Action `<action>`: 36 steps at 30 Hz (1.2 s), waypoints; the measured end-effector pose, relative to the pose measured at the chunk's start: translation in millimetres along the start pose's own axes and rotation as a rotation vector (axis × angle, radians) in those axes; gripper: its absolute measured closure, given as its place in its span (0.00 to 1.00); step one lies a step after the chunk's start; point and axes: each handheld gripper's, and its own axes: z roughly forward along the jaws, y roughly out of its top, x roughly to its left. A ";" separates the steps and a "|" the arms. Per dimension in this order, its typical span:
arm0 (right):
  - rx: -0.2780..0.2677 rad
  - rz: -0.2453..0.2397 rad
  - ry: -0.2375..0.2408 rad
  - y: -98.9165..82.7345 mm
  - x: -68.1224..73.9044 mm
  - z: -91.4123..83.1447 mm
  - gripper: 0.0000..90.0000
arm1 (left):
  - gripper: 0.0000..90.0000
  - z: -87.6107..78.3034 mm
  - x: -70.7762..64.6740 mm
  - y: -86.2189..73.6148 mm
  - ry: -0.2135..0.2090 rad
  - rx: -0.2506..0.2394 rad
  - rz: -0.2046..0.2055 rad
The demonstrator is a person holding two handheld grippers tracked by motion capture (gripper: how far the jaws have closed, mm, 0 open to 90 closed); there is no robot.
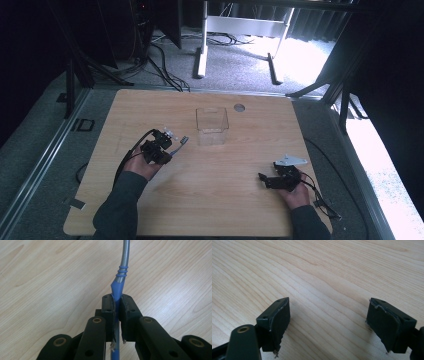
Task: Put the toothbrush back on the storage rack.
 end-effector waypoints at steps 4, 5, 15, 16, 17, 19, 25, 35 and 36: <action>0.000 0.000 0.000 0.0 0.0 0.0 0.21 | 0.92 -3.6 0.5 -0.9 0.004 -0.031 -0.019; 0.000 0.000 0.000 0.0 0.0 0.0 0.21 | 0.92 -4.6 0.6 -1.2 0.009 -0.035 -0.020; 0.001 0.001 0.000 0.0 0.1 -0.1 0.21 | 0.92 -10.7 1.4 -2.8 0.022 -0.084 -0.032; 0.000 0.000 0.000 0.0 0.0 0.0 0.21 | 0.92 -11.2 1.8 -2.8 0.022 -0.087 -0.033; 0.000 0.000 0.000 0.0 0.0 0.0 0.21 | 0.92 -11.8 2.2 -2.9 0.021 -0.091 -0.035; 0.000 -0.001 0.000 0.0 -0.1 0.0 0.21 | 0.92 -13.7 2.6 -3.3 0.026 -0.104 -0.044; 0.000 0.000 0.000 0.0 0.0 0.0 0.21 | 0.92 -15.9 3.1 -3.4 0.034 -0.117 -0.050; 0.000 0.000 0.000 0.0 0.0 0.0 0.21 | 0.92 -20.6 3.5 -4.1 0.079 -0.164 -0.074; 0.000 0.000 0.000 0.0 0.0 0.0 0.21 | 0.92 -22.0 3.9 -4.7 0.087 -0.178 -0.084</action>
